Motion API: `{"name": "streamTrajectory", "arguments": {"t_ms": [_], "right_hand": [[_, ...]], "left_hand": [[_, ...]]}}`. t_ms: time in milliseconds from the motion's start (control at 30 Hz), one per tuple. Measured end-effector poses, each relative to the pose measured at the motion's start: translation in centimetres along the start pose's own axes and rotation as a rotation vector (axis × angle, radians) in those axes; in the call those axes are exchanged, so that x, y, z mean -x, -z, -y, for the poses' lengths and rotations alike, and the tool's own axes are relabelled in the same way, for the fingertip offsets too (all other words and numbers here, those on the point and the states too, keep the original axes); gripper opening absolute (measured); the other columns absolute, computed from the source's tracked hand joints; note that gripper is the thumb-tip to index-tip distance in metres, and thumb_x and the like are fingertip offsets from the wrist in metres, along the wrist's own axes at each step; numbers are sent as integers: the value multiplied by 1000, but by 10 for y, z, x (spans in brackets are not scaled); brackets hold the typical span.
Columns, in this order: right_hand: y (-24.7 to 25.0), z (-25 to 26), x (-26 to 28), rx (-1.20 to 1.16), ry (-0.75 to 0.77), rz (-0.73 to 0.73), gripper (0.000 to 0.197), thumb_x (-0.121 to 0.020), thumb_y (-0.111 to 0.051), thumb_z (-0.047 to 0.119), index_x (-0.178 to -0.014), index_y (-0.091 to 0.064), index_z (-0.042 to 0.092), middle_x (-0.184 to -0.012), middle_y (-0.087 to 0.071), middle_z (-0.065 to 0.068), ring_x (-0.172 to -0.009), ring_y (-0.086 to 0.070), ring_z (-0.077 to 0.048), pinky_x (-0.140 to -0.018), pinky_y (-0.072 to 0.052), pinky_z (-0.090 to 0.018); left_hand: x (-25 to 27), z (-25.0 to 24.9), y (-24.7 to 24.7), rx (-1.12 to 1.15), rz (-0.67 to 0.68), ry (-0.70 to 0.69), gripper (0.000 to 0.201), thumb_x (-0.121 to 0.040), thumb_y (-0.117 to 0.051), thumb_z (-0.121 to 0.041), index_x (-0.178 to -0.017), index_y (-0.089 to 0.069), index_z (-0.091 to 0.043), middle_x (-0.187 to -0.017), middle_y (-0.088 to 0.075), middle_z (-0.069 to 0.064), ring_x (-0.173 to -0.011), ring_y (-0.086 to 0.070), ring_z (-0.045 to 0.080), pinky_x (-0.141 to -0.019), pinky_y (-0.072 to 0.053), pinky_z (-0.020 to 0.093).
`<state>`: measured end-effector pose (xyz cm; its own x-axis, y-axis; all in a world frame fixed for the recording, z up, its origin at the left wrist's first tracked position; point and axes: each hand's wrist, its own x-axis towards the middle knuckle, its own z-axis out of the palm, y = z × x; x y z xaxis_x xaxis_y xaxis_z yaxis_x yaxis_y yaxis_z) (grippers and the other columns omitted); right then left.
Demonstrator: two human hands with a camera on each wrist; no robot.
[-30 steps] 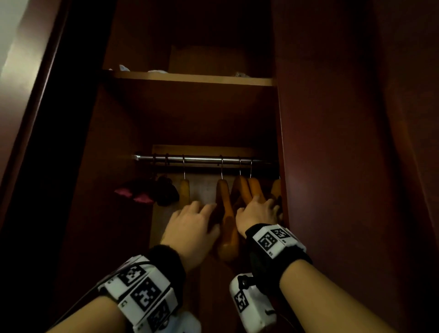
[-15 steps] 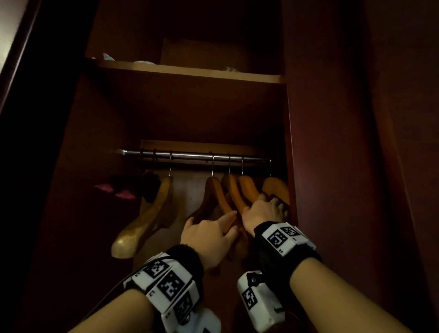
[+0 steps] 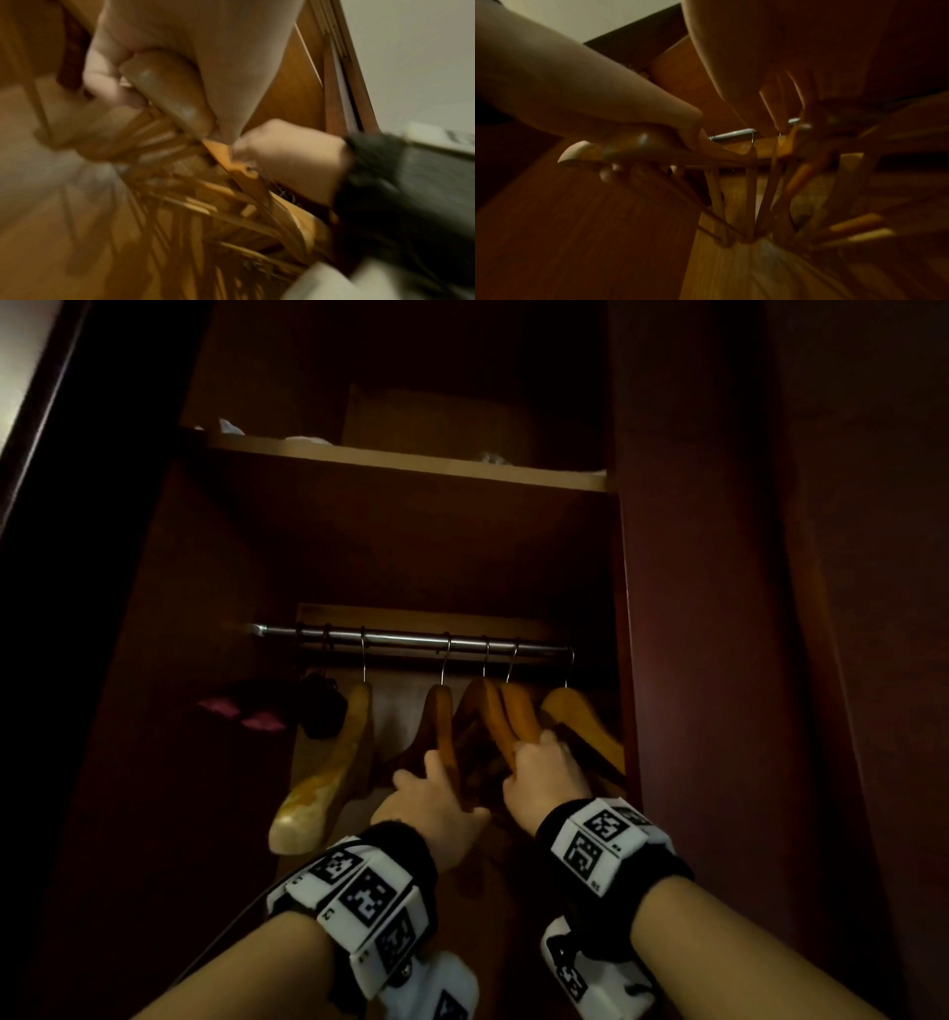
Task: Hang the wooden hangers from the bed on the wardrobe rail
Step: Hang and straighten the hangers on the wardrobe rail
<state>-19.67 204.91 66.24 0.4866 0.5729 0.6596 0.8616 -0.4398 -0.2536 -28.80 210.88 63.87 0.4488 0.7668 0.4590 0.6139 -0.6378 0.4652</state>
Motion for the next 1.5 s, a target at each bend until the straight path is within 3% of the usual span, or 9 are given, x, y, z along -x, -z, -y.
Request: {"name": "streamTrajectory", "arguments": {"t_ms": [133,267,567,900,1100,1267,1367,1433,1500], "right_hand": [[-13,-4,1,-23,-73,101,47,-94,-50,20,-138,-35,13,-135,-45,-14,-119,-52,-29,-92,-48,-35],[-17,1,5,-31,-118,68,46,-99,-38,16,-143,-25,10,-131,-51,-16,-118,-54,-30,-90,-47,-37],[-17,37,10,-13,-93,14,46,-98,-38,8,-143,-26,2,-132,-50,-19,-121,-51,-32,-93,-46,-37],[-19,64,13,-24,-120,2,43,-100,-38,10,-140,-27,-2,-133,-49,-19,-122,-51,-30,-93,-46,-34],[-12,69,15,-14,-90,37,43,-99,-41,12,-139,-33,-3,-134,-50,-18,-121,-52,-30,-93,-46,-34],[17,51,-1,67,-106,68,30,-98,-36,17,-116,-59,8,-117,-59,-11,-99,-59,-24,-69,-45,-30],[31,32,-10,74,-215,45,31,-93,-48,21,-116,-58,2,-124,-54,-17,-114,-53,-32,-91,-49,-38],[30,20,-12,139,-299,28,49,-90,-54,26,-131,-46,-1,-140,-39,-23,-130,-38,-38,-108,-36,-44],[33,11,-9,177,-380,74,57,-94,-49,25,-141,-31,-2,-148,-27,-23,-137,-28,-39,-114,-29,-42]], "left_hand": [[-3,13,9,36,-1,-1,67,-88,-51,-46,-143,-18,-31,-136,-34,14,-116,-50,31,-96,-49,39],[-5,17,15,49,-55,-24,61,-89,-46,-47,-145,-23,-38,-134,-37,13,-112,-54,29,-94,-50,36],[-14,35,32,94,-87,36,60,-87,-46,-49,-143,-29,-39,-131,-49,11,-105,-61,29,-89,-54,39],[-9,52,46,7,-66,30,58,-92,-44,-48,-146,-24,-38,-141,-35,15,-111,-57,29,-94,-50,36],[-3,57,51,-144,-80,-13,59,-92,-40,-53,-146,-20,-40,-145,-35,13,-120,-51,28,-95,-46,35],[-2,62,55,-239,-92,-30,58,-91,-38,-56,-145,-20,-42,-141,-41,8,-118,-53,26,-93,-48,36],[-3,65,55,-224,-87,-36,58,-92,-38,-54,-146,-20,-40,-139,-41,10,-114,-55,26,-93,-50,36],[-3,67,54,-208,-86,-34,58,-93,-37,-53,-146,-19,-40,-138,-40,12,-110,-57,26,-92,-51,37],[-3,69,53,-209,-87,-35,59,-93,-37,-53,-146,-18,-39,-138,-40,12,-108,-58,26,-93,-51,38]]}}
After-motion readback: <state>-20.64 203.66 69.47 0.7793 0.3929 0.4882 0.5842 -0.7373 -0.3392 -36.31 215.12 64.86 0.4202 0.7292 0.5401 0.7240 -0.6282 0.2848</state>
